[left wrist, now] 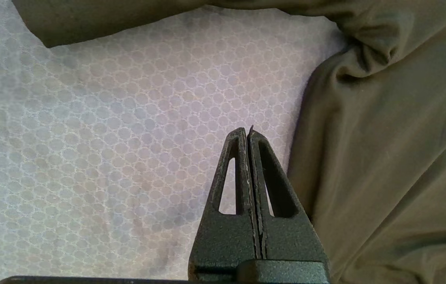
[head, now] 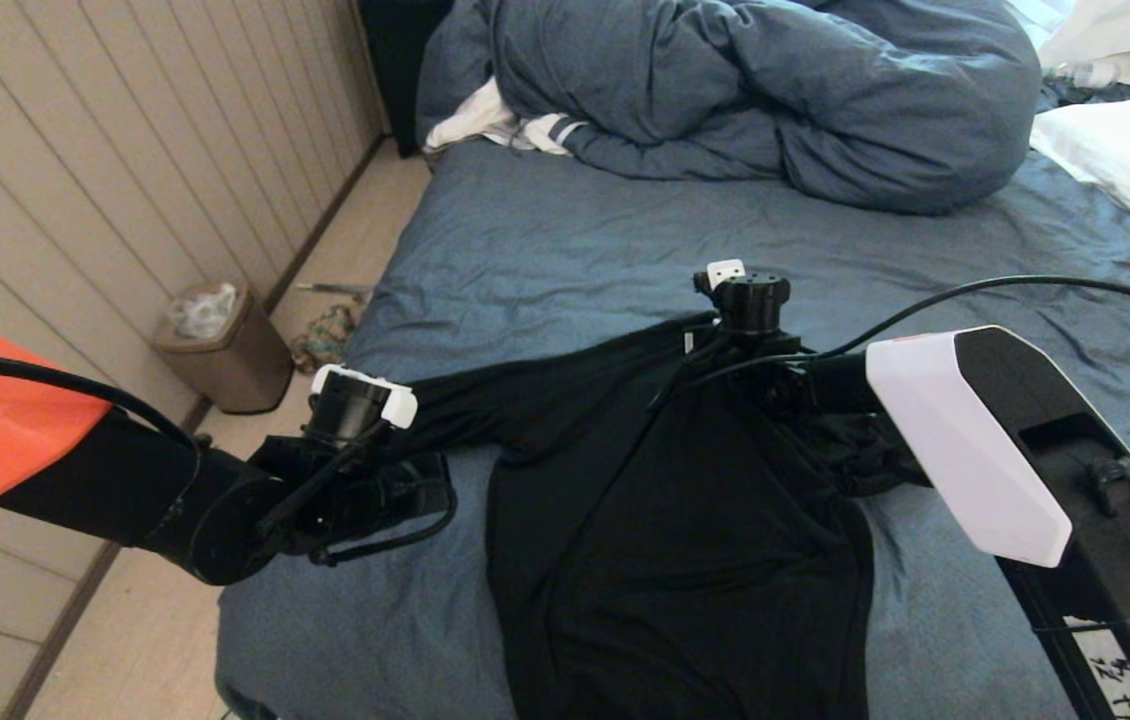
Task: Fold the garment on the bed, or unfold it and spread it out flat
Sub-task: Unford the black T-shirt
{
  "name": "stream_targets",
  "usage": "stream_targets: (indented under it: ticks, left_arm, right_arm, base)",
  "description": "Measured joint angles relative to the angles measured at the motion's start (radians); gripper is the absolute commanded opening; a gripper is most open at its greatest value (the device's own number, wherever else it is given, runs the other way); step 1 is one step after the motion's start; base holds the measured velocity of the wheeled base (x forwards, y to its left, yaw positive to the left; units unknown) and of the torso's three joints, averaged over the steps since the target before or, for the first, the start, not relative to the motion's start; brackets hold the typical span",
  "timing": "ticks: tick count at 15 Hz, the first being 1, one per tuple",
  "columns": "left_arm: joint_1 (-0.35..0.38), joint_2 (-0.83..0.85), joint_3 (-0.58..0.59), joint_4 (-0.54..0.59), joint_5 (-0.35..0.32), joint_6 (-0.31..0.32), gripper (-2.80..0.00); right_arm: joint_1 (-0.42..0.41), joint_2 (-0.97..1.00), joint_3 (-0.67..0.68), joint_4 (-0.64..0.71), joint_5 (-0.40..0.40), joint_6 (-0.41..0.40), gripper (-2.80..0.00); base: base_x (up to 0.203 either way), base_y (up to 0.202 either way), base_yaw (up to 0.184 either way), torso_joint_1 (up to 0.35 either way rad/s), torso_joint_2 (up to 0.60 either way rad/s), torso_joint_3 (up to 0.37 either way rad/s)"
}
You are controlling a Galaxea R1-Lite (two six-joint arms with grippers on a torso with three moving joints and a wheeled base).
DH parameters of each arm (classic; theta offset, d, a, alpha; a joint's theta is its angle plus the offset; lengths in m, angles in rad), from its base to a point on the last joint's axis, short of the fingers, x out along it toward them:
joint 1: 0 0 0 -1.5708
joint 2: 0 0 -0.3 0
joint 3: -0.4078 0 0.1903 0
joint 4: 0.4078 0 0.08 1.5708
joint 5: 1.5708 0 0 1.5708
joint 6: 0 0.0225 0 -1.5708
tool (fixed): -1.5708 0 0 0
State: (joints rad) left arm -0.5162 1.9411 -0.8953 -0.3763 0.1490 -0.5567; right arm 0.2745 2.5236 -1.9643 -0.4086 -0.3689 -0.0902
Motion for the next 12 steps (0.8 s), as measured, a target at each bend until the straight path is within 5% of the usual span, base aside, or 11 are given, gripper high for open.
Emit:
stream_targets:
  ticks: [5, 10, 11, 12]
  left_arm:
    - [-0.001, -0.001, 0.001, 0.0, 0.0, -0.001, -2.8]
    - [-0.001, -0.016, 0.011, 0.0, 0.004, 0.001, -2.8]
    - [-0.001, -0.02, 0.013, 0.0, 0.004, 0.0, -2.8]
    - [-0.004, -0.025, 0.015, 0.0, 0.005, 0.0, -2.8]
  right_arm:
    - [0.002, -0.051, 0.038, 0.02, 0.0, 0.037, 0.0]
    - [0.008, -0.182, 0.117, 0.167, 0.052, 0.18, 0.0]
    - [0.009, -0.212, 0.123, 0.224, 0.058, 0.21, -2.8]
    - [0.008, -0.244, 0.125, 0.287, 0.06, 0.239, -2.8]
  base:
    - [0.0, 0.0, 0.0, 0.0, 0.0, 0.0]
    - [0.0, 0.0, 0.0, 0.0, 0.0, 0.0]
    - [0.0, 0.0, 0.0, 0.0, 0.0, 0.0]
    - [0.0, 0.0, 0.0, 0.0, 0.0, 0.0]
